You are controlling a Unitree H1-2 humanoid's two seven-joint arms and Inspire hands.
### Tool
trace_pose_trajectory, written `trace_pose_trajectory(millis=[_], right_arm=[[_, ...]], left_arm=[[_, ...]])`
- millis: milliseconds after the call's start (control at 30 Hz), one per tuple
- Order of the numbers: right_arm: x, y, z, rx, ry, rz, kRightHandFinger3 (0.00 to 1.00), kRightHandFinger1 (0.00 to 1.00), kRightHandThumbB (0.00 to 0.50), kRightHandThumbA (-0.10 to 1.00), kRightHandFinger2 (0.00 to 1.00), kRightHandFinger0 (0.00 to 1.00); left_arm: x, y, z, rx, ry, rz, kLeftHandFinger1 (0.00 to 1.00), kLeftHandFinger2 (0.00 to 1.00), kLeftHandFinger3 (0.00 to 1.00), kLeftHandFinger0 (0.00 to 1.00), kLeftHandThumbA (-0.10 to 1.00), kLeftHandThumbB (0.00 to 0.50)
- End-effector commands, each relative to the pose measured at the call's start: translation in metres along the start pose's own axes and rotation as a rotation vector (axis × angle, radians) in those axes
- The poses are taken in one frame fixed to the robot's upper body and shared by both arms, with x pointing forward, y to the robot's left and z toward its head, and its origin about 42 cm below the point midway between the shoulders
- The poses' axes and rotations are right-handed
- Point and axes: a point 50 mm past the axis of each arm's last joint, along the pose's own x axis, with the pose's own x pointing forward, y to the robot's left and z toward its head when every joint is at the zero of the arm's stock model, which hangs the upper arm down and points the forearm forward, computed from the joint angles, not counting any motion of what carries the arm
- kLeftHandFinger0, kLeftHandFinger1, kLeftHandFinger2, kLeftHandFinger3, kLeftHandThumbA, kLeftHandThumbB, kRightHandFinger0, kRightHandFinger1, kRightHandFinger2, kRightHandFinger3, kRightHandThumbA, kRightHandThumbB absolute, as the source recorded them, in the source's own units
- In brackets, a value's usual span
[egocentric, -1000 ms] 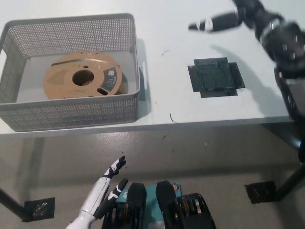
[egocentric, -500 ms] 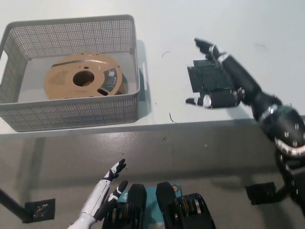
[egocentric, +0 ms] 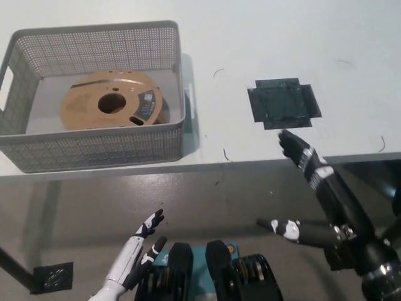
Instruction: Use the right hand to pick up a 3d printing filament and place it into a container on the left side
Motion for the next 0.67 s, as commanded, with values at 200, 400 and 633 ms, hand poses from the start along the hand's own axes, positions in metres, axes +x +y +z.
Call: trace_pose_trajectory(millis=[200,400,633], right_arm=[[-0.008,0.004,-0.064,0.053,-0.003,-0.23,1.0,1.0,0.194,0.89,1.0,1.0],[-0.016,0.004,-0.111,-0.028,0.13,-0.227,1.0,1.0,0.079,0.78,1.0,1.0],[-0.019,0.005,-0.135,0.005,0.183,-0.2,1.0,1.0,0.075,0.7,1.0,1.0]], left_arm=[[0.016,0.009,0.017,-0.015,-0.099,0.058,1.0,1.0,1.0,1.0,1.0,0.139],[0.009,0.004,0.015,-0.026,-0.086,0.071,1.0,1.0,1.0,1.0,1.0,0.12],[0.002,0.002,0.012,-0.031,-0.072,0.067,1.0,1.0,1.0,1.0,1.0,0.099]])
